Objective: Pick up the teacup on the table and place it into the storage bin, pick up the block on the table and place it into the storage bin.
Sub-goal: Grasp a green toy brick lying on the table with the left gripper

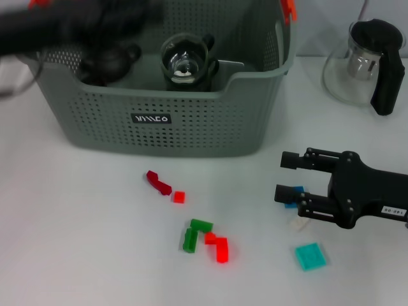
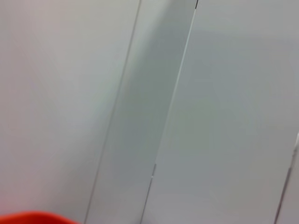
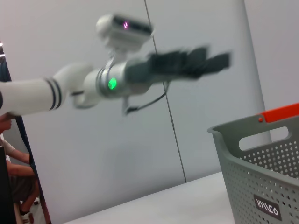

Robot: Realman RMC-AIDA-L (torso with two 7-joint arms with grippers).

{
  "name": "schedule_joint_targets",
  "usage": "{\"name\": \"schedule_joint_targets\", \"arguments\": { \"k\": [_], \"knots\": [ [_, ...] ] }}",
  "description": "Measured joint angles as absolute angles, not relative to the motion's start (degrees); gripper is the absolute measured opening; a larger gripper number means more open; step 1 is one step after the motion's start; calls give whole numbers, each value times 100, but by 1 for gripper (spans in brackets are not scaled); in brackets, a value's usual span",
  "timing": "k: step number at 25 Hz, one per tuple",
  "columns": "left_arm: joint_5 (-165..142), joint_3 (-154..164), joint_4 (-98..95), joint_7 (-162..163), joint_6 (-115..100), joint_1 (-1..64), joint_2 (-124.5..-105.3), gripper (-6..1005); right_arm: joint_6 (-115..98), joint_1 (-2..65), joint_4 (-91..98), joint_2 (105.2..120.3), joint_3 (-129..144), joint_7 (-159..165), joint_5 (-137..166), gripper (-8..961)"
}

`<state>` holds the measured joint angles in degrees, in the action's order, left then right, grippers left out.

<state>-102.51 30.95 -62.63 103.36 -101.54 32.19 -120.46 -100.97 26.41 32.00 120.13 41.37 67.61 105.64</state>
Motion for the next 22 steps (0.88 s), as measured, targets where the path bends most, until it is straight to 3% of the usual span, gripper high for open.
{"name": "schedule_joint_targets", "arguments": {
  "k": [9, 22],
  "knots": [
    [-11762, 2828, -6043, 8409, -10871, 2233, -12405, 495, -9779, 2641, 3199, 12007, 4106, 6799, 10571, 665],
    [-12789, 3289, -5358, 8067, -10282, 2368, -12424, 496, -9738, 2253, 3269, 11807, 4044, 6893, 10624, 666]
  ]
}}
